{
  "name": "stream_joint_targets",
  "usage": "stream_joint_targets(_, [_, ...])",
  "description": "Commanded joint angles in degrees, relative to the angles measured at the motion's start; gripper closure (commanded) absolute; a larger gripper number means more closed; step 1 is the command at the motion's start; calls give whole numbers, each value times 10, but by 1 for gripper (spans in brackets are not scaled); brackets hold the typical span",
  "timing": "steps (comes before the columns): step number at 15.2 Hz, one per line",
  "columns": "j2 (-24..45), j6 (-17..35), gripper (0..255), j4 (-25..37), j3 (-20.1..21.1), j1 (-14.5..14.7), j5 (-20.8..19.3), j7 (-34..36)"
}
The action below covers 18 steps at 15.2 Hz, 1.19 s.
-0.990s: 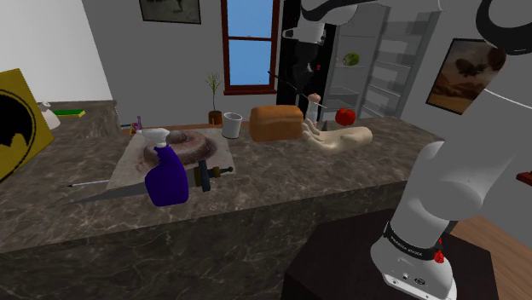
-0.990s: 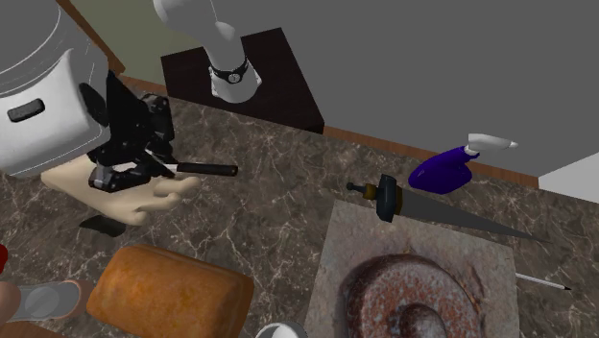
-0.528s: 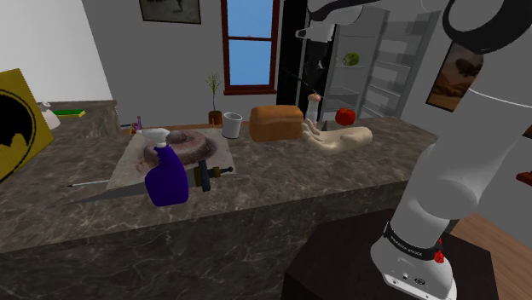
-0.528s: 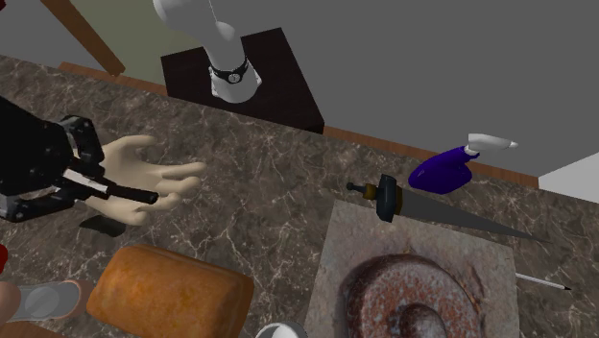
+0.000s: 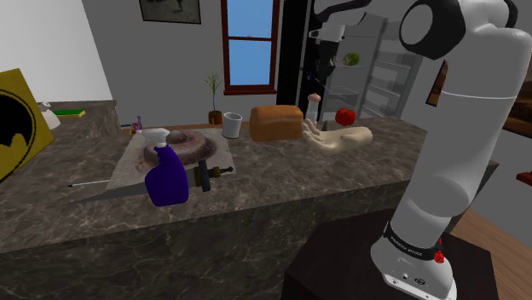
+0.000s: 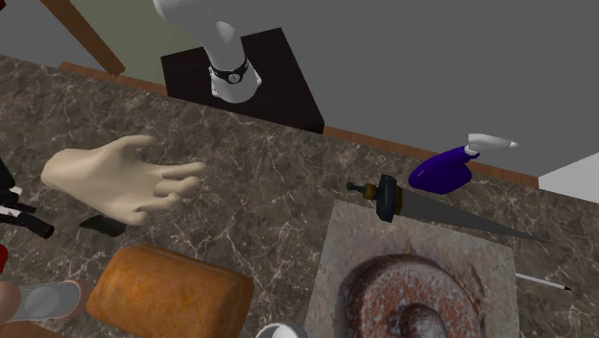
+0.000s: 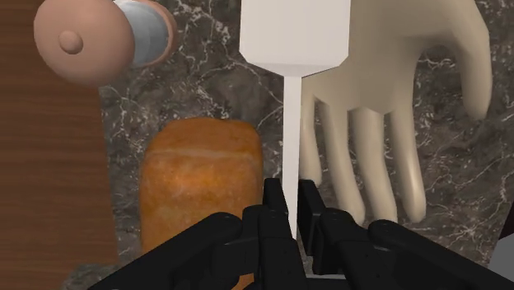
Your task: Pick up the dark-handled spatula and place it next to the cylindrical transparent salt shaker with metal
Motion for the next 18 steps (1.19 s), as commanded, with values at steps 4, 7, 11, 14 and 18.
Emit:
stream_joint_targets(4, [30, 15, 255, 8, -9, -18, 18, -30])
stream_joint_targets(7, [27, 39, 255, -19, -8, -15, 16, -31])
stream_joint_targets(11, [26, 70, 255, -51, -7, -13, 16, -32])
stream_joint_targets(14, [27, 93, 255, -73, -6, -13, 17, -34])
stream_joint_targets(18, [30, 123, 255, -101, -5, -12, 20, -38])
